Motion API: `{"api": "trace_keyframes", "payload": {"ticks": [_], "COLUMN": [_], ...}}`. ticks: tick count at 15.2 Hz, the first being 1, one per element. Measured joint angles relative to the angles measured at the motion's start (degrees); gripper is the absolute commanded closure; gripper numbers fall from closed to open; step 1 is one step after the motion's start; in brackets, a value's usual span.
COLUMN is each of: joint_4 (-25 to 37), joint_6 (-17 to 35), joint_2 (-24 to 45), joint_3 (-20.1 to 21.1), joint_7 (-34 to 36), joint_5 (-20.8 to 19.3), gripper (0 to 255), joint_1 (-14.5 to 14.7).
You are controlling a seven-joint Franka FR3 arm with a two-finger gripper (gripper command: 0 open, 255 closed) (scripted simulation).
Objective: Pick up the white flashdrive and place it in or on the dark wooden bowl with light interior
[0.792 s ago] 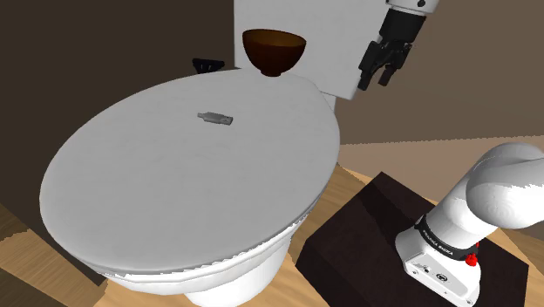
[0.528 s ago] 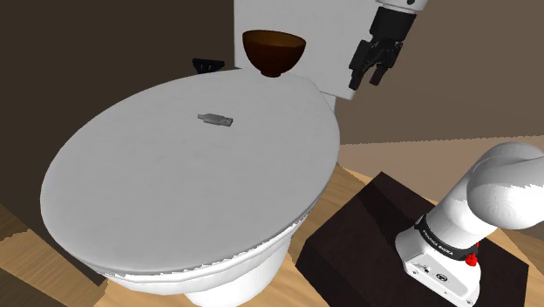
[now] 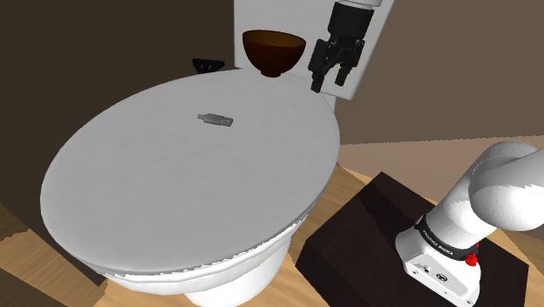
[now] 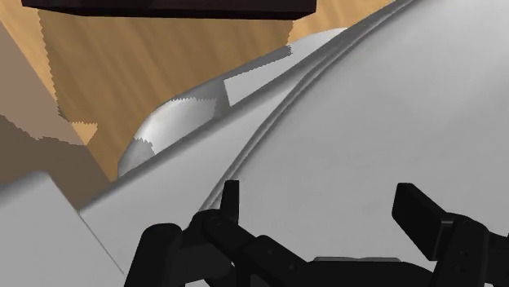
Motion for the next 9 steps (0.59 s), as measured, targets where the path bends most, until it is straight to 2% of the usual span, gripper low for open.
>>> {"api": "trace_keyframes", "payload": {"ticks": [5, 9], "joint_4": [7.1, 14.6], "joint_6": [0.8, 0.9], "joint_2": [7.6, 15.2], "joint_3": [5.1, 9.0], "joint_7": [4.4, 8.0], "joint_5": [-0.3, -2.2], "gripper": [0, 0], "joint_1": [1.6, 2.7]}}
